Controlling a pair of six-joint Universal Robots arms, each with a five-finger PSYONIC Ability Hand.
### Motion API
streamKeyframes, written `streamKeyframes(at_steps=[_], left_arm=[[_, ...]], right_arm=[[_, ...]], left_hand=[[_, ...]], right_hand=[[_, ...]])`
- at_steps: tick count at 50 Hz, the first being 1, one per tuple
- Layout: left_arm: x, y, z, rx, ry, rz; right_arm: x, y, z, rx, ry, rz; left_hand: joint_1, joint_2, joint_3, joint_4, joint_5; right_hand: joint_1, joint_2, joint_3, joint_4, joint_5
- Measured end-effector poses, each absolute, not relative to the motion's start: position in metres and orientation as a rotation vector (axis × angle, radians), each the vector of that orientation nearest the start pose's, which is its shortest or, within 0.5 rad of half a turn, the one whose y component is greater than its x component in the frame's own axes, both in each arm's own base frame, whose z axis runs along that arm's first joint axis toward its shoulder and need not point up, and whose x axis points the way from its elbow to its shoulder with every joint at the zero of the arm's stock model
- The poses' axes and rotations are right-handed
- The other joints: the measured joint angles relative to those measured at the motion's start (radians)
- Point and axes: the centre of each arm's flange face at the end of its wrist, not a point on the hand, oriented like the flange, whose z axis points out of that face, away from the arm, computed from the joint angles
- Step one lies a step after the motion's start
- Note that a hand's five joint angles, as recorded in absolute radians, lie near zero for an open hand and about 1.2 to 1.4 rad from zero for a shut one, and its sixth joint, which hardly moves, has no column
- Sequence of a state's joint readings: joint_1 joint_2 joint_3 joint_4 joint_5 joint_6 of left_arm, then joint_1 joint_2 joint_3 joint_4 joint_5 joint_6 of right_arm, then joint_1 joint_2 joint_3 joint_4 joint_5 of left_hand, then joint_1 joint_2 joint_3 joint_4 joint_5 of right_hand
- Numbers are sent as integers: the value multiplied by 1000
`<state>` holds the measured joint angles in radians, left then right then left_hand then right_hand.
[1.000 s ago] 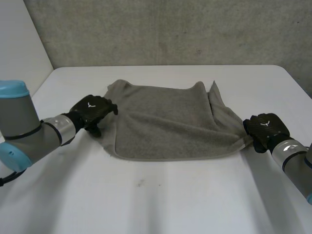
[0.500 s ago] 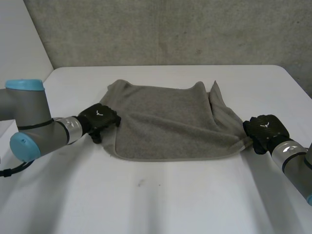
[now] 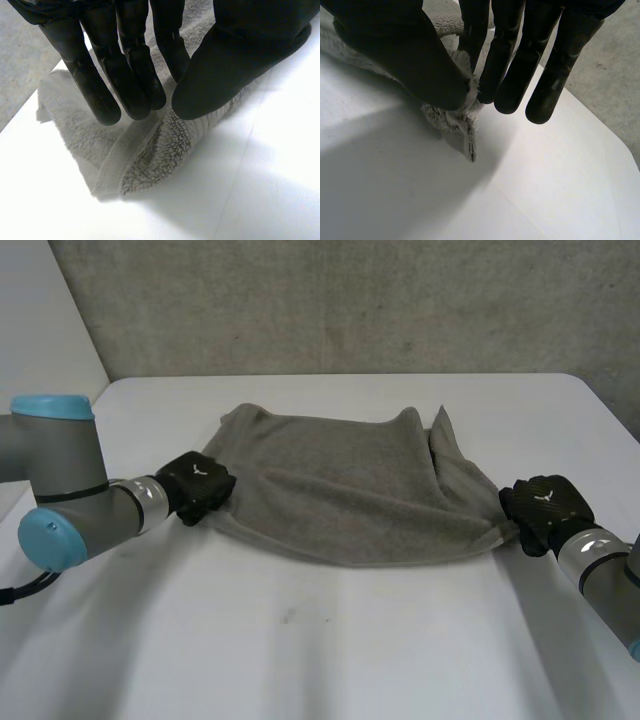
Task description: Fold the towel.
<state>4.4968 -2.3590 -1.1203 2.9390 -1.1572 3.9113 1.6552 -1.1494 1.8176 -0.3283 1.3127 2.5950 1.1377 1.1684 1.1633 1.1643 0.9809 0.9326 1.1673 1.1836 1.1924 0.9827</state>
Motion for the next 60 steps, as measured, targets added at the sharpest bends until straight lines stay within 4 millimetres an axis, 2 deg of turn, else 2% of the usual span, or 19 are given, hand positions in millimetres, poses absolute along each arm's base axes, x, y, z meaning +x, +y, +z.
streamKeyframes(at_steps=[3, 4, 5, 8, 11, 14, 19, 28, 36, 42, 47, 55, 60], left_arm=[[-246, -355, 140, 1556, 2269, -1635], [-245, -353, 141, 1551, 2273, -1631], [-244, -352, 142, 1550, 2275, -1629], [-244, -347, 142, 1556, 2287, -1620], [-245, -344, 140, 1569, 2293, -1618], [-248, -342, 138, 1585, 2290, -1626], [-253, -344, 134, 1621, 2273, -1659], [-266, -363, 128, 1649, 2205, -1730], [-267, -370, 126, 1663, 2192, -1716], [-263, -363, 119, 1752, 2177, -1581], [-258, -361, 119, 1755, 2173, -1499], [-249, -362, 123, 1705, 2185, -1448], [-245, -361, 135, 1672, 2178, -1467]], right_arm=[[181, -308, 133, -1029, 2388, -1866], [181, -308, 134, -1029, 2388, -1867], [181, -308, 134, -1029, 2387, -1868], [181, -308, 134, -1029, 2387, -1868], [181, -308, 133, -1030, 2388, -1864], [181, -308, 133, -1032, 2389, -1861], [181, -307, 132, -1034, 2392, -1856], [181, -307, 131, -1036, 2394, -1852], [181, -307, 130, -1037, 2394, -1850], [181, -307, 130, -1037, 2394, -1850], [181, -307, 130, -1037, 2395, -1850], [181, -307, 129, -1037, 2397, -1845], [181, -306, 129, -1045, 2399, -1842]], left_hand=[[16, 28, 31, 32, 29], [-23, -33, -28, -30, -17], [-107, -129, -124, -126, -110], [-708, -698, -658, -668, -666], [-807, -850, -845, -843, -833], [-856, -897, -894, -895, -886], [-873, -912, -907, -908, -900], [-777, -807, -801, -803, -792], [-717, -746, -740, -740, -731], [-702, -732, -726, -726, -717], [-696, -729, -723, -725, -717], [-696, -725, -719, -720, -711], [-695, -722, -716, -716, -707]], right_hand=[[0, 0, 0, 0, 0], [0, 0, 0, 0, 1], [0, 0, 0, 0, 0], [0, 0, 0, 0, 0], [0, 0, 0, 0, 0], [0, 0, 0, 0, 0], [0, 0, 0, 0, 1], [0, 0, 0, 0, 1], [0, 0, 0, 0, 1], [0, 0, 5, 0, 1], [0, 0, 6, 0, 1], [0, 0, 6, 0, 1], [0, 0, 6, 0, 2]])
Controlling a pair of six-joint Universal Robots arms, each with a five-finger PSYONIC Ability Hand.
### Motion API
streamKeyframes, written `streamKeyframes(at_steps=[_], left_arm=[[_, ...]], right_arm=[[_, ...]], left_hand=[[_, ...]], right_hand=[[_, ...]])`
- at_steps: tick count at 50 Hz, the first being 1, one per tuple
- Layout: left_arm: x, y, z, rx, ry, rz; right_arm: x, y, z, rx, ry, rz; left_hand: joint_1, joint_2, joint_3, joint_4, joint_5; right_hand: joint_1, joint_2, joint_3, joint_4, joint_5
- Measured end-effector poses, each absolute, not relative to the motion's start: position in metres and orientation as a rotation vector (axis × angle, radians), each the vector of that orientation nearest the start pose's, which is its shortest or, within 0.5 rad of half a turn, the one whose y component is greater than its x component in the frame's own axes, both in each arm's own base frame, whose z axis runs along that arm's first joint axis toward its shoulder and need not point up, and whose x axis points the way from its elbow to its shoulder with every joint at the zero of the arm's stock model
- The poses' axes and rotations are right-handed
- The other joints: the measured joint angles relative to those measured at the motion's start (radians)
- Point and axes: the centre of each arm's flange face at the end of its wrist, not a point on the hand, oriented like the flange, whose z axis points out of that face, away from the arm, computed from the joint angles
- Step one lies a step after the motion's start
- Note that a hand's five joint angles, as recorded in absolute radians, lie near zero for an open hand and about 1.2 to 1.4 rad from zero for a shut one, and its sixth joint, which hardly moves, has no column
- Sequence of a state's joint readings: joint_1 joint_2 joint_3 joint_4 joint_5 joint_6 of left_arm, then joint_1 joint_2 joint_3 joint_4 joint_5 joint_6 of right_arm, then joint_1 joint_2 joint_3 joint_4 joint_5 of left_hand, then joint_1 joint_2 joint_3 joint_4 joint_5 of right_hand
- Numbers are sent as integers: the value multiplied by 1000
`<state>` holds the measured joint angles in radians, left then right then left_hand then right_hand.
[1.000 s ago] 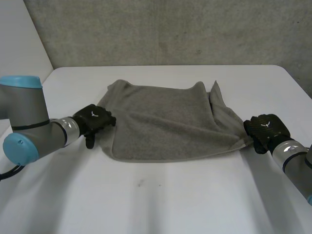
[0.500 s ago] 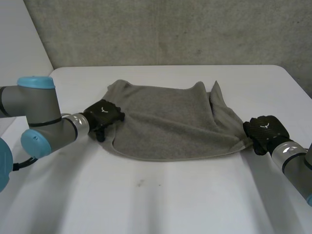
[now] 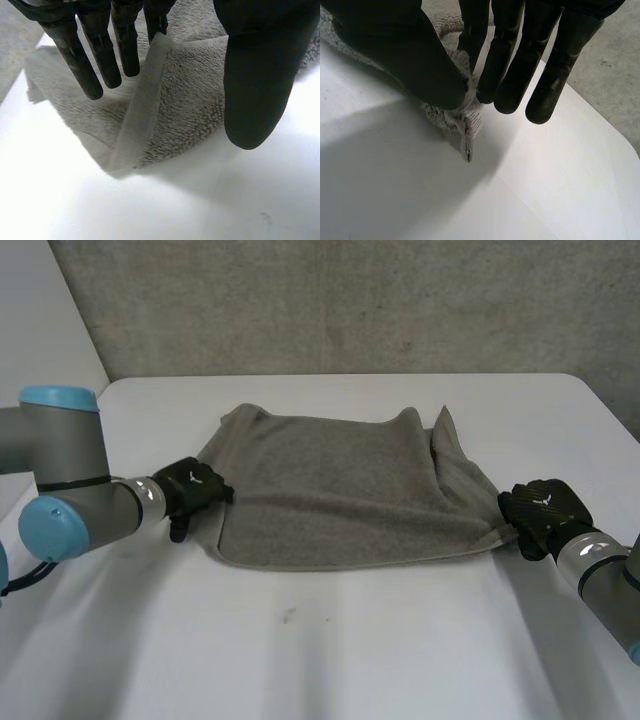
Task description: Fold the towel.
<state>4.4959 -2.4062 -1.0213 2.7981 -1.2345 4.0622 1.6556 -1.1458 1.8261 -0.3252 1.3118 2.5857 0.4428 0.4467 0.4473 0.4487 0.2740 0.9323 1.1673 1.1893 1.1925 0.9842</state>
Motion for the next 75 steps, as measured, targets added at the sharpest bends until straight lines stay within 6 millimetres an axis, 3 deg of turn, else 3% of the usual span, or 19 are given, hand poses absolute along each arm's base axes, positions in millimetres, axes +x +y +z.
streamKeyframes(at_steps=[7, 19, 24, 29, 32, 47, 52, 60, 62, 63, 64, 66, 67, 68, 70, 72, 73, 75], left_arm=[[-241, -359, 142, 1653, 2176, -1482], [-224, -352, 134, 1624, 2257, -1407], [-218, -348, 135, 1610, 2275, -1394], [-216, -346, 136, 1597, 2256, -1417], [-216, -346, 136, 1589, 2232, -1443], [-216, -344, 136, 1567, 2167, -1507], [-216, -338, 133, 1574, 2188, -1486], [-213, -322, 141, 1542, 2209, -1508], [-211, -313, 149, 1500, 2221, -1543], [-211, -311, 151, 1485, 2225, -1555], [-209, -307, 155, 1456, 2234, -1575], [-206, -301, 162, 1406, 2251, -1604], [-200, -293, 173, 1315, 2278, -1649], [-200, -293, 173, 1315, 2278, -1649], [-191, -281, 191, 1176, 2310, -1713], [-190, -279, 194, 1150, 2315, -1725], [-185, -270, 209, 1062, 2315, -1779], [-181, -262, 224, 990, 2305, -1830]], right_arm=[[181, -305, 129, -1067, 2400, -1846], [181, -304, 129, -1083, 2401, -1846], [181, -304, 128, -1084, 2403, -1843], [181, -303, 127, -1085, 2406, -1836], [181, -303, 127, -1085, 2408, -1832], [181, -302, 126, -1090, 2411, -1825], [181, -302, 126, -1104, 2411, -1829], [181, -300, 132, -1129, 2417, -1818], [181, -298, 140, -1140, 2425, -1798], [180, -297, 143, -1143, 2427, -1793], [180, -295, 148, -1146, 2428, -1787], [180, -293, 158, -1154, 2428, -1779], [179, -289, 173, -1170, 2427, -1770], [179, -289, 173, -1170, 2427, -1770], [179, -282, 193, -1206, 2420, -1762], [179, -281, 197, -1215, 2418, -1761], [179, -276, 213, -1249, 2405, -1777], [179, -272, 227, -1273, 2392, -1804]], left_hand=[[6, 0, 0, 0, 0], [31, 24, 23, 23, 23], [128, 175, 175, 174, 162], [411, 402, 396, 396, 394], [467, 468, 466, 465, 464], [505, 504, 502, 501, 499], [708, 738, 732, 733, 726], [726, 762, 760, 760, 750], [731, 766, 763, 764, 755], [531, 766, 764, 764, 755], [731, 767, 765, 765, 755], [731, 768, 765, 765, 756], [731, 768, 766, 768, 757], [731, 768, 766, 768, 757], [734, 769, 766, 768, 757], [734, 769, 766, 768, 757], [735, 769, 767, 768, 758], [735, 769, 767, 768, 758]], right_hand=[[0, 0, 0, 0, 0], [0, 0, 0, 0, 0], [0, 0, 0, 0, 0], [0, 0, 0, 0, 0], [0, 0, 0, 0, 0], [0, 0, 0, 0, 0], [0, 0, 0, 0, 0], [0, 0, 0, 0, 1], [0, 0, 0, 0, 1], [0, 0, 0, 0, 1], [0, 0, 0, 0, 1], [0, 0, 0, 0, 1], [0, 0, 0, 0, 1], [0, 0, 0, 0, 1], [0, 0, 0, 0, 1], [0, 0, 0, 0, 1], [0, 2, 0, 0, 1], [0, 9, 0, 0, 1]])
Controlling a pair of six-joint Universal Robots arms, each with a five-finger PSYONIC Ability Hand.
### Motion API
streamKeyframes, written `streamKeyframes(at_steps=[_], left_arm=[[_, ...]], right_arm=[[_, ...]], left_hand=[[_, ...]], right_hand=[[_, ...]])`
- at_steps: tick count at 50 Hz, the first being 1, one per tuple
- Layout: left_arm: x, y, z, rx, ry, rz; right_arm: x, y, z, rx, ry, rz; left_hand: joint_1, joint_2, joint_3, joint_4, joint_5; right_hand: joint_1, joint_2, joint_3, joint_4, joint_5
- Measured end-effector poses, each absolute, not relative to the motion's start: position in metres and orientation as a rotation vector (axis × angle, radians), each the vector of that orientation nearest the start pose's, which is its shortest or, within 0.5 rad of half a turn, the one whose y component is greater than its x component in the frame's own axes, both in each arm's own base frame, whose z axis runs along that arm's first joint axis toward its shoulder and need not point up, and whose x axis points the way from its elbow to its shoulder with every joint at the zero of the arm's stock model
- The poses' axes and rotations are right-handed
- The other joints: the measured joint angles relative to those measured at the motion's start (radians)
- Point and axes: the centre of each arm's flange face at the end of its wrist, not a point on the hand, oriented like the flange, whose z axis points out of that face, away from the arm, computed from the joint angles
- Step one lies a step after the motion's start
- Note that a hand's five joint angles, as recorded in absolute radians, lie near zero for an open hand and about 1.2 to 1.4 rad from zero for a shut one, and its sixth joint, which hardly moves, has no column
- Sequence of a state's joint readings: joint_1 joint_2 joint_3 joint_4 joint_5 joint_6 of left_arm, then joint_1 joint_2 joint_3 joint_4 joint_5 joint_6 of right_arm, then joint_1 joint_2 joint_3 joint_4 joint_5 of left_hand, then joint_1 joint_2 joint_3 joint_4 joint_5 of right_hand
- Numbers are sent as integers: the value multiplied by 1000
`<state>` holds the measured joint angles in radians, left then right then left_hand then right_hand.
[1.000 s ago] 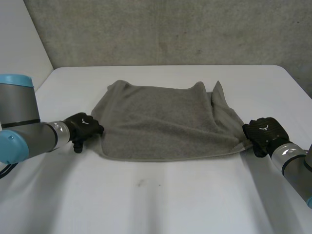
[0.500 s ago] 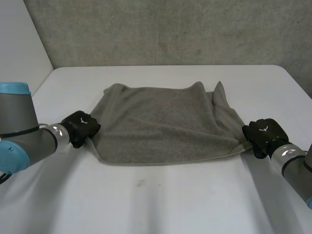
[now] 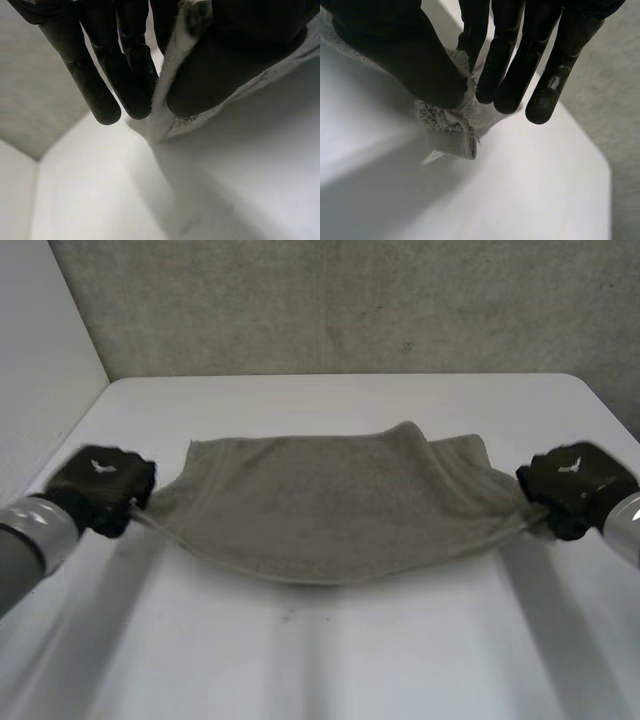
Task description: Fold the towel.
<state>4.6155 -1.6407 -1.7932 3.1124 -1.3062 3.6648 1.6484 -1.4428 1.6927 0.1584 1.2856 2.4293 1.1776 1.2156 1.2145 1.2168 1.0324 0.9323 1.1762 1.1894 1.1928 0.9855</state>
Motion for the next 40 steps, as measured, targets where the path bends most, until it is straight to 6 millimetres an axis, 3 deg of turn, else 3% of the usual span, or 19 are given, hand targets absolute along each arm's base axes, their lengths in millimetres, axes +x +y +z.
streamKeyframes(at_steps=[4, 5, 6, 8, 13, 18, 19, 23, 24, 26, 27, 29, 30, 35, 40], left_arm=[[-174, -244, 263, 834, 2246, -1976], [-174, -244, 263, 834, 2246, -1976], [-171, -239, 275, 784, 2225, -2024], [-168, -232, 289, 725, 2199, -2082], [-163, -224, 303, 635, 2191, -2149], [-161, -225, 297, 608, 2249, -2122], [-162, -231, 282, 604, 2334, -2050], [-162, -236, 271, 605, 2391, -1992], [-162, -245, 255, 603, 2456, -1913], [-162, -253, 245, 598, 2493, -1859], [-161, -265, 229, 585, 2540, -1778], [-161, -268, 225, 581, 2552, -1757], [-161, -278, 214, 571, 2576, -1702], [-170, -301, 188, 574, 2602, -1594], [-182, -320, 176, 588, 2584, -1574]], right_arm=[[178, -260, 271, -1314, 2330, -1936], [178, -260, 271, -1314, 2330, -1936], [177, -255, 290, -1322, 2300, -1998], [176, -248, 310, -1326, 2271, -2055], [172, -239, 335, -1339, 2268, -2090], [169, -238, 333, -1387, 2310, -2028], [168, -245, 315, -1464, 2363, -1906], [168, -253, 296, -1520, 2404, -1793], [168, -263, 274, -1571, 2441, -1671], [169, -267, 265, -1587, 2452, -1627], [171, -278, 242, -1620, 2484, -1509], [171, -281, 237, -1627, 2491, -1484], [174, -287, 224, -1643, 2504, -1428], [182, -302, 197, -1679, 2521, -1358], [193, -324, 180, -1704, 2486, -1459]], left_hand=[[2, 0, 1, 0, 1], [2, 0, 1, 0, 1], [5, 0, 1, 0, 1], [5, 1, 1, 0, 2], [5, 1, 1, 0, 3], [5, 1, 1, 0, 4], [7, 1, 1, 0, 5], [9, 1, 1, 0, 5], [9, 2, 1, 0, 5], [9, 2, 2, 0, 5], [9, 2, 2, 0, 5], [9, 2, 2, 0, 5], [9, 2, 2, 0, 5], [9, 2, 2, 0, 5], [14, 2, 2, 0, 5]], right_hand=[[0, 4, 0, 1, 1], [0, 4, 0, 1, 1], [0, 4, 0, 4, 1], [0, 4, 0, 4, 1], [0, 4, 0, 4, 4], [0, 4, 0, 4, 4], [0, 4, 0, 4, 6], [0, 4, 0, 4, 6], [0, 4, 0, 4, 6], [0, 4, 0, 4, 6], [0, 4, 0, 4, 7], [0, 4, 0, 4, 7], [0, 4, 0, 4, 8], [0, 4, 0, 4, 9], [0, 4, 0, 4, 12]])
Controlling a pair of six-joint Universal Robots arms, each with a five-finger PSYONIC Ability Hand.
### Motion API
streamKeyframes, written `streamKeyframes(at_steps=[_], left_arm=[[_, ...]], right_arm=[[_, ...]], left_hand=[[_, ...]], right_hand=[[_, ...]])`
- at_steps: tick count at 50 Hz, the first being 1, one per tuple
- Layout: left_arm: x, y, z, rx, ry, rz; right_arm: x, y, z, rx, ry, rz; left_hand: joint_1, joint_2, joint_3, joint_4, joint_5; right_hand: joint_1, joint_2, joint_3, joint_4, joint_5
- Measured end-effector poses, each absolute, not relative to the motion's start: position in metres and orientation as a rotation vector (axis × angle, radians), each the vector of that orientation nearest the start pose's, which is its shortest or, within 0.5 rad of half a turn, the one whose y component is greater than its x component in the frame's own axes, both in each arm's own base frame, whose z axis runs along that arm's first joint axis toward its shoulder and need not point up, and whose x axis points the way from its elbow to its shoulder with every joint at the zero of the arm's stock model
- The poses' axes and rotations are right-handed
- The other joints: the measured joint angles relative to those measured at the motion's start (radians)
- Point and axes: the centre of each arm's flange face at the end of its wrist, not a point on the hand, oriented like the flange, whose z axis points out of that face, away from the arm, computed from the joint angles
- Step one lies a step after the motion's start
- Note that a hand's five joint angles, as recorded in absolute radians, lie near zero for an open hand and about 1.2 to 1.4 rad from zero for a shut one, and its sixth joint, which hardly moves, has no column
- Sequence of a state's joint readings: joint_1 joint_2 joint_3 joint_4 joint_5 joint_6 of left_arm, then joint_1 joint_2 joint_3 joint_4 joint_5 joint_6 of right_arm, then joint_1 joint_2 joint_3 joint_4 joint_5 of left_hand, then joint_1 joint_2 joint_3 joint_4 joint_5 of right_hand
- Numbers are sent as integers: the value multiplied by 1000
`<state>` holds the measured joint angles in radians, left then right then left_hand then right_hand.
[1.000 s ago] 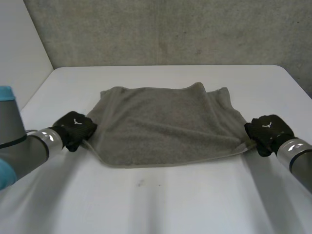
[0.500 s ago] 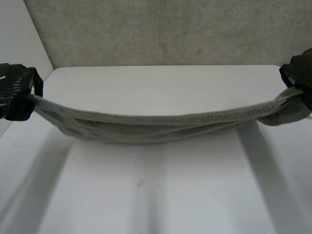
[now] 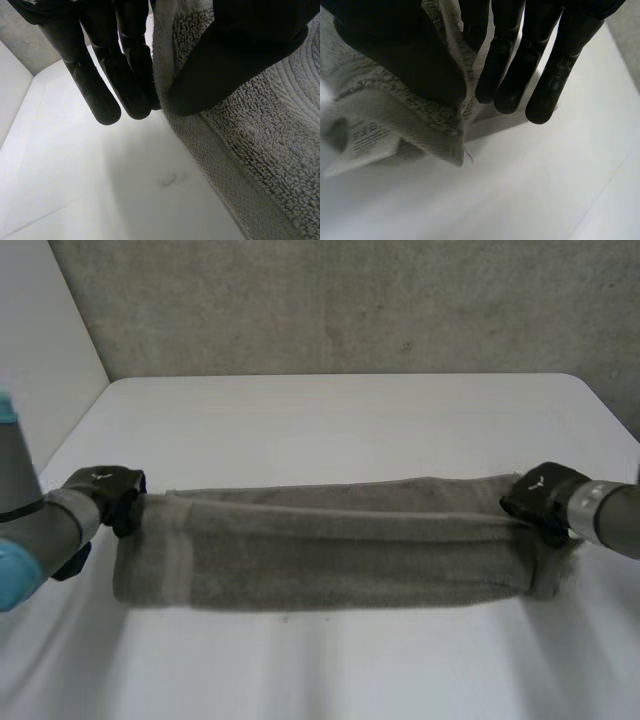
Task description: Fold the towel.
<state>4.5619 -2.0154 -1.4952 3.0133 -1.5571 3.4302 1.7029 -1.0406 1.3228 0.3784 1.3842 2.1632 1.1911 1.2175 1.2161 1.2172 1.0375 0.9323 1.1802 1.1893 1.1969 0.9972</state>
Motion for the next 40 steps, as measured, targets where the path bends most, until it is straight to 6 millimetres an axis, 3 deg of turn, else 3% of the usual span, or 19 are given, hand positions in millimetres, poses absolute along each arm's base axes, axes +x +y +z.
streamKeyframes(at_steps=[8, 9, 11, 12, 13, 14, 15, 16, 18, 19, 24, 27, 29, 31, 33, 36, 37, 38, 40], left_arm=[[-203, -357, 190, 598, 2483, -1728], [-213, -371, 207, 590, 2413, -1828], [-221, -383, 227, 570, 2332, -1934], [-221, -383, 227, 570, 2332, -1934], [-230, -397, 262, 508, 2186, -2108], [-234, -402, 283, 464, 2100, -2205], [-234, -402, 283, 464, 2100, -2205], [-237, -406, 306, 406, 2001, -2313], [-239, -408, 333, 333, 1883, -2439], [-240, -406, 360, 261, 1769, -2560], [-238, -396, 389, 156, 1644, -2719], [-236, -394, 378, 149, 1691, -2710], [-234, -393, 352, 174, 1797, -2643], [-234, -393, 352, 174, 1797, -2643], [-230, -389, 304, 234, 1972, -2505], [-225, -384, 267, 286, 2103, -2388], [-222, -380, 247, 310, 2165, -2329], [-222, -380, 247, 310, 2165, -2329], [-217, -374, 220, 340, 2248, -2248]], right_arm=[[215, -370, 185, -1709, 2319, -1875], [223, -390, 204, -1671, 2226, -2113], [228, -403, 224, -1619, 2140, -2307], [228, -403, 224, -1619, 2140, -2307], [233, -416, 264, -1484, 1970, -2620], [235, -419, 286, -1399, 1875, -2759], [235, -419, 286, -1399, 1875, -2759], [236, -419, 299, -1341, 1812, -2839], [235, -415, 344, -1141, 1598, -3054], [234, -408, 366, -1038, 1486, -3130], [231, -394, 379, -996, 1452, -3086], [232, -388, 363, -1084, 1561, -2940], [234, -383, 340, -1189, 1690, -2757], [234, -383, 340, -1189, 1690, -2757], [236, -374, 302, -1311, 1833, -2505], [237, -369, 276, -1369, 1899, -2358], [237, -367, 257, -1399, 1938, -2271], [237, -367, 257, -1399, 1938, -2271], [236, -364, 236, -1429, 1976, -2183]], left_hand=[[1, 0, 0, 0, 0], [2, 0, 0, 0, 0], [2, 0, 0, 0, 0], [2, 0, 0, 0, 0], [3, 0, 0, 0, 0], [3, 0, 0, 0, 0], [3, 0, 0, 0, 0], [3, 0, 0, 0, 0], [3, 0, 0, 0, 0], [5, 0, 0, 0, 0], [5, 0, 0, 0, 0], [5, 0, 0, 0, 1], [5, 0, 0, 0, 1], [5, 0, 0, 0, 1], [5, 0, 0, 0, 1], [5, 0, 0, 0, 2], [5, 0, 0, 0, 2], [5, 0, 0, 0, 2], [5, 0, 0, 0, 1]], right_hand=[[0, 0, 0, 0, 0], [0, 0, 0, 0, 1], [0, 0, 0, 0, 2], [0, 0, 0, 0, 2], [0, 0, 0, 0, 2], [0, 0, 0, 0, 2], [0, 0, 0, 0, 2], [0, 0, 0, 0, 2], [0, 0, 0, 0, 2], [0, 0, 0, 0, 2], [0, 0, 0, 0, 3], [0, 0, 0, 0, 3], [0, 0, 0, 0, 3], [0, 0, 0, 0, 3], [0, 0, 0, 0, 3], [0, 0, 0, 0, 3], [0, 0, 0, 0, 3], [0, 0, 0, 0, 3], [0, 0, 0, 0, 3]])
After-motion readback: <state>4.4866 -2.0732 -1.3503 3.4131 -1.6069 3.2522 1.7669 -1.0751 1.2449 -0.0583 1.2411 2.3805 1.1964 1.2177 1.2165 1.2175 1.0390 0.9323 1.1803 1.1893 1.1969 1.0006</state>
